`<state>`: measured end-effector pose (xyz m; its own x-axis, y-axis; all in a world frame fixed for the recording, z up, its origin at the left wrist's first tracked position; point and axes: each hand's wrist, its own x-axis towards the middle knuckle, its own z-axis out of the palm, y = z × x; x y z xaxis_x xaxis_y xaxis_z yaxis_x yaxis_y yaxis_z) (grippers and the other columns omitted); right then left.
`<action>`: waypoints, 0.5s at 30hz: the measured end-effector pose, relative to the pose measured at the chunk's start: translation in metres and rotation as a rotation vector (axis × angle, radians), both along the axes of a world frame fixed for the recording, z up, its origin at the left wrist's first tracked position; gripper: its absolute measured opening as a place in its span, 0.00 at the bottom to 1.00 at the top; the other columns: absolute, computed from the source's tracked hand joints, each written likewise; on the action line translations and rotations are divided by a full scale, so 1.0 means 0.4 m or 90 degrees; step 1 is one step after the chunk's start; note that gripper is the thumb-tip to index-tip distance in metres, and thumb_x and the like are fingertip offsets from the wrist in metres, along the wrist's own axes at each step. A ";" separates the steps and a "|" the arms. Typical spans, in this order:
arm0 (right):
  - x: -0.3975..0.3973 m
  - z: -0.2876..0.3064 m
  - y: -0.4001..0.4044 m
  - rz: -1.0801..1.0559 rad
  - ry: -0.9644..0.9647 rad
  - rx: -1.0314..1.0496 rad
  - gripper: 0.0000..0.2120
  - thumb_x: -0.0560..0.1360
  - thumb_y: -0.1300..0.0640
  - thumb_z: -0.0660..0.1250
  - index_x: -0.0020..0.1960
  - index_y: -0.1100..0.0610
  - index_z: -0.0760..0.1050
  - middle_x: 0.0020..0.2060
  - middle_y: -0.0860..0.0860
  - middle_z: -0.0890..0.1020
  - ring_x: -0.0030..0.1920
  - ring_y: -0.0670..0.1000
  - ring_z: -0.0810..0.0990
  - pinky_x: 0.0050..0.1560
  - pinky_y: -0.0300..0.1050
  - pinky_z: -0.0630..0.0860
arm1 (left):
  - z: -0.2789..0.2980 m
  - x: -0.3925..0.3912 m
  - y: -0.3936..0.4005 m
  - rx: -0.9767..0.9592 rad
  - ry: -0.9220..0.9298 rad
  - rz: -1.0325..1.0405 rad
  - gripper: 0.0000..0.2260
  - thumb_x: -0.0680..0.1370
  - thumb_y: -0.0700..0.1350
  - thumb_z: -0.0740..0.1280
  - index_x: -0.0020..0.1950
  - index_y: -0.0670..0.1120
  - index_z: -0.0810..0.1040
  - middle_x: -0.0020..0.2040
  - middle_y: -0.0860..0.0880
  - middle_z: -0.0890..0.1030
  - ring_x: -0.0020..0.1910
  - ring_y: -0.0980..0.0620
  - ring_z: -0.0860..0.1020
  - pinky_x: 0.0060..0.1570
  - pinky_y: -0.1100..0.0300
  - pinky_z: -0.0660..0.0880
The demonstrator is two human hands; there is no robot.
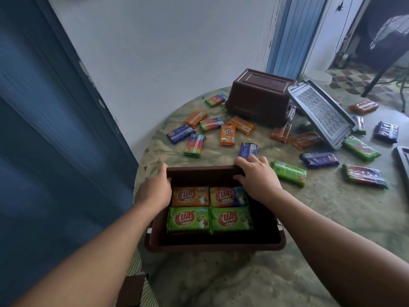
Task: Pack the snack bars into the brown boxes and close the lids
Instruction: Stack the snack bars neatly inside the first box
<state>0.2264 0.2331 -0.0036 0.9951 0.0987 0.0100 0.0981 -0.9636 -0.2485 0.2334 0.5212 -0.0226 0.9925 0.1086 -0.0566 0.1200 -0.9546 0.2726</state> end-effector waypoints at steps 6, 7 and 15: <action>0.054 -0.001 0.048 -0.011 0.000 0.010 0.13 0.81 0.47 0.67 0.62 0.47 0.70 0.56 0.52 0.74 0.58 0.59 0.70 0.46 0.50 0.70 | -0.006 0.079 0.048 0.024 -0.005 -0.016 0.08 0.85 0.48 0.58 0.62 0.50 0.62 0.37 0.49 0.73 0.34 0.46 0.72 0.36 0.51 0.69; 0.066 -0.002 0.056 -0.014 0.000 0.010 0.13 0.81 0.47 0.67 0.63 0.47 0.70 0.56 0.52 0.74 0.58 0.59 0.70 0.46 0.50 0.69 | -0.007 0.092 0.056 0.029 -0.002 -0.015 0.08 0.85 0.48 0.58 0.62 0.50 0.62 0.37 0.49 0.73 0.35 0.45 0.72 0.37 0.51 0.70; 0.157 0.004 0.134 -0.033 -0.009 0.020 0.14 0.82 0.48 0.66 0.65 0.45 0.69 0.60 0.52 0.75 0.60 0.58 0.70 0.49 0.51 0.71 | -0.001 0.202 0.118 0.045 0.009 -0.013 0.08 0.85 0.49 0.56 0.61 0.50 0.60 0.40 0.44 0.76 0.38 0.41 0.74 0.38 0.48 0.73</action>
<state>0.2890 0.2865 -0.0021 0.9986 0.0466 0.0261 0.0520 -0.9591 -0.2782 0.3140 0.5684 -0.0229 0.9937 0.0924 -0.0634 0.1036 -0.9736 0.2032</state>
